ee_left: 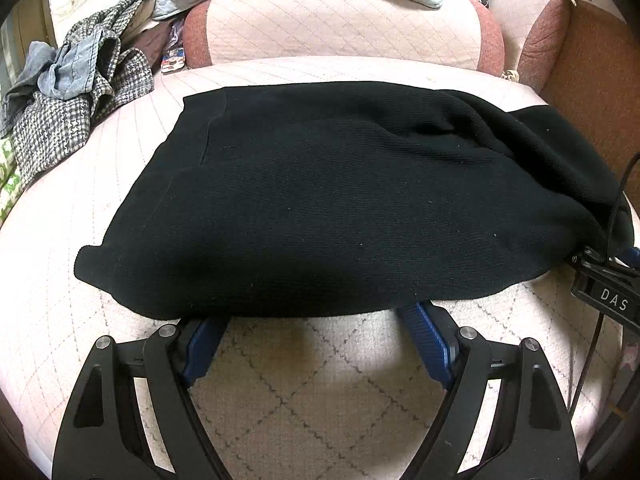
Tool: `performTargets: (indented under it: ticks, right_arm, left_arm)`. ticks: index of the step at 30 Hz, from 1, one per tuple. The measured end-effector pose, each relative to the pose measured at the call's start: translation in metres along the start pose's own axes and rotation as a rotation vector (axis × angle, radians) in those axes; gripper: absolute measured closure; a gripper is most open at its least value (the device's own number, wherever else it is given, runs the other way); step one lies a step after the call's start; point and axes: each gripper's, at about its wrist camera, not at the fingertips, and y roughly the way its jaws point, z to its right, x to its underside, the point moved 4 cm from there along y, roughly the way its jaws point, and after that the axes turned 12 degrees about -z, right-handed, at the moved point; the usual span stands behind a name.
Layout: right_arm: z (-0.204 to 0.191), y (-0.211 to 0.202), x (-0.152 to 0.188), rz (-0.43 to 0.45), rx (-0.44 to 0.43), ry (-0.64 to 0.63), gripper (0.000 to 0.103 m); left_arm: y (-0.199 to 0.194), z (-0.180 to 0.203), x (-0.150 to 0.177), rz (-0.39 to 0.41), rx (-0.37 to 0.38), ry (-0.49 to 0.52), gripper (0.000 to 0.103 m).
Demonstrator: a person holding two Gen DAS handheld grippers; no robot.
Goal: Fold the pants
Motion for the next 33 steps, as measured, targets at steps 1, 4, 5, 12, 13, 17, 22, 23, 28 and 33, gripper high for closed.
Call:
performTargets:
  ticks: [1, 4, 5, 12, 13, 17, 22, 23, 28, 33]
  right_arm:
    - [0.000, -0.001, 0.000, 0.000, 0.001, 0.000, 0.000]
    - [0.002, -0.001, 0.003, 0.004, -0.005, 0.001, 0.000]
    - [0.002, -0.002, 0.002, 0.005, -0.004, 0.001, 0.000]
    - [0.009, -0.007, 0.004, 0.004, -0.093, -0.032, 0.000]
    - [0.010, -0.009, 0.004, -0.001, -0.109, -0.052, 0.000]
    - [0.017, -0.022, 0.012, -0.037, -0.225, -0.090, 0.000]
    - [0.033, -0.043, 0.025, -0.062, -0.359, -0.008, 0.000]
    - [0.037, -0.049, 0.030, -0.053, -0.390, 0.012, 0.000]
    - [0.040, -0.043, 0.026, -0.062, -0.386, 0.041, 0.000]
    - [0.031, -0.037, 0.026, -0.052, -0.365, 0.042, 0.000]
  left_arm:
    - [-0.001, 0.002, 0.001, 0.001, -0.003, 0.002, 0.020]
    - [-0.001, 0.003, 0.002, -0.003, -0.012, 0.007, 0.020]
    - [-0.001, 0.003, 0.003, -0.001, -0.006, 0.005, 0.020]
    - [-0.015, -0.003, 0.003, -0.013, 0.037, 0.033, 0.020]
    - [-0.021, -0.006, 0.002, 0.003, 0.024, 0.034, 0.020]
    - [-0.056, -0.010, 0.001, 0.186, -0.042, 0.079, 0.020]
    - [-0.070, -0.029, 0.012, 0.184, 0.025, 0.015, 0.020]
    - [-0.071, -0.035, 0.015, 0.177, 0.040, -0.006, 0.020]
    - [-0.058, -0.068, 0.022, 0.080, 0.114, -0.143, 0.020]
    - [-0.039, -0.084, 0.026, 0.015, 0.114, -0.239, 0.020]
